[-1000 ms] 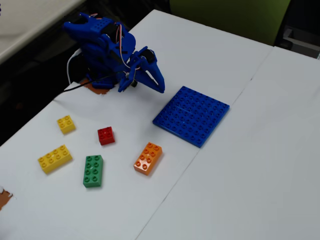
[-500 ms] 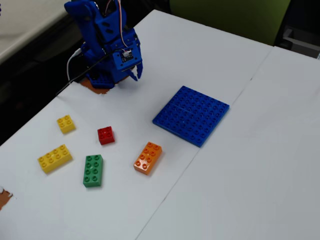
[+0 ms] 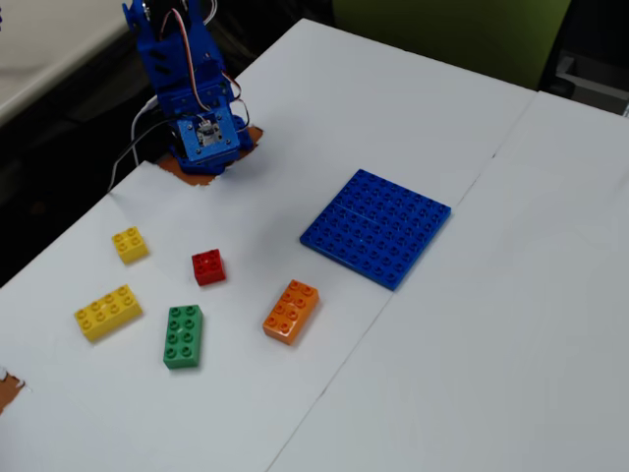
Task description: Pick up the 2x2 yellow block and go up the 8x8 blue block.
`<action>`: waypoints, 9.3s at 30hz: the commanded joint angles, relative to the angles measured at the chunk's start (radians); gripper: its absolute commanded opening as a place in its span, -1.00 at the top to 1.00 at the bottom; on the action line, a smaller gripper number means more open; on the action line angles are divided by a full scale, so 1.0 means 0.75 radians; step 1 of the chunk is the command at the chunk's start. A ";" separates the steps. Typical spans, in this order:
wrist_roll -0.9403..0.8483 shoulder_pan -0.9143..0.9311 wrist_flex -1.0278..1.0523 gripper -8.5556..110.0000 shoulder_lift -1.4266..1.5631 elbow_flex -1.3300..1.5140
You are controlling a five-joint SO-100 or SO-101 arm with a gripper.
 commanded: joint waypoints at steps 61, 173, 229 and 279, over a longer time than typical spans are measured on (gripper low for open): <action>-1.495 1.021 -0.984 0.54 -0.483 0.340; -0.192 -0.419 0.031 0.86 -0.998 -1.246; 0.057 -0.845 0.045 0.86 -1.548 -1.571; 0.037 -0.830 0.053 0.86 -1.544 -1.608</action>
